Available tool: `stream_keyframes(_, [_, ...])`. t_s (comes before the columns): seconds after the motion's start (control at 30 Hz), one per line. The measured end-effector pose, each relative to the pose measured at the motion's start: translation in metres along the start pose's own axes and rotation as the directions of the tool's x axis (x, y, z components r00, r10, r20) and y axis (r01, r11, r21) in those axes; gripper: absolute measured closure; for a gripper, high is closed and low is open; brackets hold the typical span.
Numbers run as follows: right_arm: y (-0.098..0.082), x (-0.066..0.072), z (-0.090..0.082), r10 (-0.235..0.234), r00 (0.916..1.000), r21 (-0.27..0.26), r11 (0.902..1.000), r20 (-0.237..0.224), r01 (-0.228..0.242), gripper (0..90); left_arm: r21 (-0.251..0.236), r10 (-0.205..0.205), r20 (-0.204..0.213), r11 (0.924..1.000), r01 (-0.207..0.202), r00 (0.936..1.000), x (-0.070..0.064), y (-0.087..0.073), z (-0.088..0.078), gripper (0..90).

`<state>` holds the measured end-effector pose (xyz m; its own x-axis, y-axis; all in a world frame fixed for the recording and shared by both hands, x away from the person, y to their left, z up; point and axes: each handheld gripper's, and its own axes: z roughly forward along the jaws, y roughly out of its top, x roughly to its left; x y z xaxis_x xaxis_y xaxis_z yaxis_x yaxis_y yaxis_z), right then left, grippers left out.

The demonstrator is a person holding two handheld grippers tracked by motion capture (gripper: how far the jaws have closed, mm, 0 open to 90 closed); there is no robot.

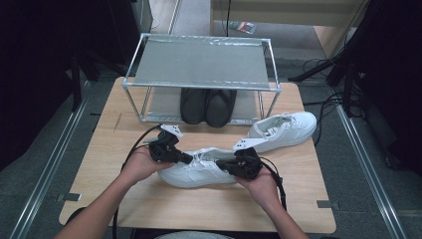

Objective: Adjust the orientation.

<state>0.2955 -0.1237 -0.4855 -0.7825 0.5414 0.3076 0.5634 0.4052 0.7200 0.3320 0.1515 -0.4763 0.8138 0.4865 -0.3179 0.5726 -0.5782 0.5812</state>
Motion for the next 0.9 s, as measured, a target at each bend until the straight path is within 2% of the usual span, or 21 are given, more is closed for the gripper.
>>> stream_keyframes(0.1, [-0.002, 0.006, 0.001, 0.004, 0.9998, 0.009, 1.0, -0.018, -0.003, 90.0, -0.004, 0.013, -0.018, 0.9999, -0.013, 0.9998, 0.001, 0.003, 0.001, 90.0])
stream_keyframes(0.2, [-0.003, 0.012, 0.0, -0.011, 0.9999, 0.014, 0.9999, -0.003, 0.011, 90.0, -0.004, 0.022, -0.016, 0.9998, -0.022, 0.9996, 0.001, 0.004, 0.001, 90.0])
stream_keyframes(0.27, [-0.002, 0.011, 0.0, -0.007, 1.0, 0.018, 0.9998, -0.001, 0.007, 90.0, -0.002, 0.004, -0.011, 1.0, -0.004, 0.9999, 0.002, 0.004, -0.001, 90.0])
stream_keyframes(0.3, [-0.002, 0.01, -0.001, -0.005, 1.0, 0.018, 0.9998, -0.002, 0.005, 90.0, -0.005, -0.008, -0.014, 1.0, 0.008, 0.9999, 0.001, 0.004, -0.002, 90.0])
stream_keyframes(0.4, [0.0, 0.006, -0.005, 0.002, 1.0, 0.016, 0.9999, 0.004, -0.002, 90.0, -0.023, -0.003, -0.011, 0.9997, 0.003, 0.9999, -0.004, 0.004, -0.01, 90.0])
stream_keyframes(0.57, [0.009, -0.005, -0.016, 0.003, 0.9997, -0.028, 0.9996, 0.023, -0.003, 90.0, -0.047, 0.009, -0.009, 0.9988, -0.009, 0.9999, -0.016, 0.0, -0.018, 90.0])
stream_keyframes(0.7, [0.014, -0.014, -0.02, 0.006, 0.9994, -0.043, 0.9991, 0.034, -0.005, 90.0, -0.044, 0.006, -0.008, 0.999, -0.006, 0.9999, -0.022, -0.007, -0.019, 90.0])
stream_keyframes(0.9, [0.023, -0.026, -0.019, 0.002, 0.999, -0.046, 0.9989, 0.045, 0.0, 90.0, -0.038, -0.022, -0.032, 0.9991, 0.021, 0.9992, -0.027, -0.019, -0.016, 90.0])
